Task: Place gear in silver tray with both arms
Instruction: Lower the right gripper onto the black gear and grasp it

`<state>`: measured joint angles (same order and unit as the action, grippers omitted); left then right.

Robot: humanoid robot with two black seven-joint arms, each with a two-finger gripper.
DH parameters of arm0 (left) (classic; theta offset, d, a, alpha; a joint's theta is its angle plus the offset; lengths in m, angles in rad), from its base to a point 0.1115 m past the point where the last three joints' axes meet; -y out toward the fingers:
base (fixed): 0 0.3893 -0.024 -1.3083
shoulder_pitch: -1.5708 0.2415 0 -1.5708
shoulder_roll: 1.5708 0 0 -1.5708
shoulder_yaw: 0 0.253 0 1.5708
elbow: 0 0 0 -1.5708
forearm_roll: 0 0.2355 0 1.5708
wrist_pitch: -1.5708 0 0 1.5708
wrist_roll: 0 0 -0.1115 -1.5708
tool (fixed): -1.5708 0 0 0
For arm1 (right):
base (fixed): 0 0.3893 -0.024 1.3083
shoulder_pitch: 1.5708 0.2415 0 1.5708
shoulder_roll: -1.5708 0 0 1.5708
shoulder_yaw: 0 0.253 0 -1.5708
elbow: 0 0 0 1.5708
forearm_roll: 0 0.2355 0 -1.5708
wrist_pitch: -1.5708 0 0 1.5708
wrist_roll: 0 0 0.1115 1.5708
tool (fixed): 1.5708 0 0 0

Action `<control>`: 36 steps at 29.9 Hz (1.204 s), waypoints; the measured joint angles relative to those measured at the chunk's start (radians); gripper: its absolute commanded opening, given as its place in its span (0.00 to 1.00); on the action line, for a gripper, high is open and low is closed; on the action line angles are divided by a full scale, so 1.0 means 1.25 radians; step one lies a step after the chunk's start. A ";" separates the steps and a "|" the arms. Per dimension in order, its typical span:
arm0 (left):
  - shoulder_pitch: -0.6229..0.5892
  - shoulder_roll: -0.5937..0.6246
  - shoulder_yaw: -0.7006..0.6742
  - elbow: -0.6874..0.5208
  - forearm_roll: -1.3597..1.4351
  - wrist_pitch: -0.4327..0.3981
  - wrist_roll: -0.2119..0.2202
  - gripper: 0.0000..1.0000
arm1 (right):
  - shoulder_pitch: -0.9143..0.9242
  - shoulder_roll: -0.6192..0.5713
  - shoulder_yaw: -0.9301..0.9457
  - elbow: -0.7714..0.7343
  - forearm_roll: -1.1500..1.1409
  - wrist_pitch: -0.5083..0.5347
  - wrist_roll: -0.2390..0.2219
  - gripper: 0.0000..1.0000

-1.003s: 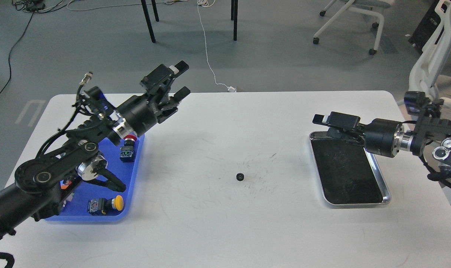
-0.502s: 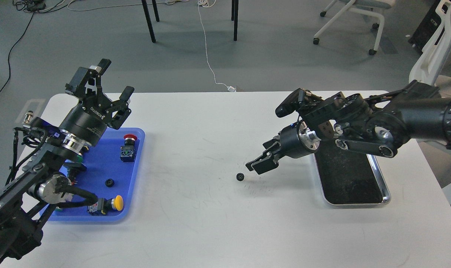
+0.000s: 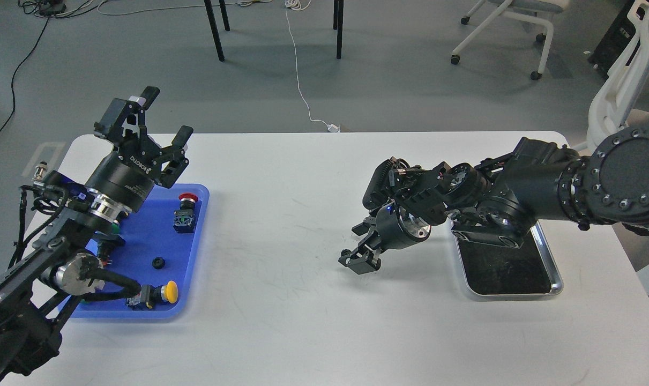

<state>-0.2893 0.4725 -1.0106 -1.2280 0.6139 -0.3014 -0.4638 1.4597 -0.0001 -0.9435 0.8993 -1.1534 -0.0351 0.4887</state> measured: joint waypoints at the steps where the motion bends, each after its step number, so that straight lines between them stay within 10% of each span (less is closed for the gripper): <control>1: 0.001 0.000 0.000 -0.001 0.000 0.000 0.000 0.98 | -0.003 0.000 0.000 -0.002 0.001 0.000 0.000 0.64; 36: 0.029 -0.004 -0.016 -0.017 0.001 -0.001 0.001 0.98 | -0.087 0.000 0.003 -0.035 0.029 -0.113 0.000 0.45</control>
<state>-0.2530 0.4672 -1.0309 -1.2487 0.6152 -0.3030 -0.4629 1.3506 0.0001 -0.9401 0.8557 -1.1169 -0.1763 0.4887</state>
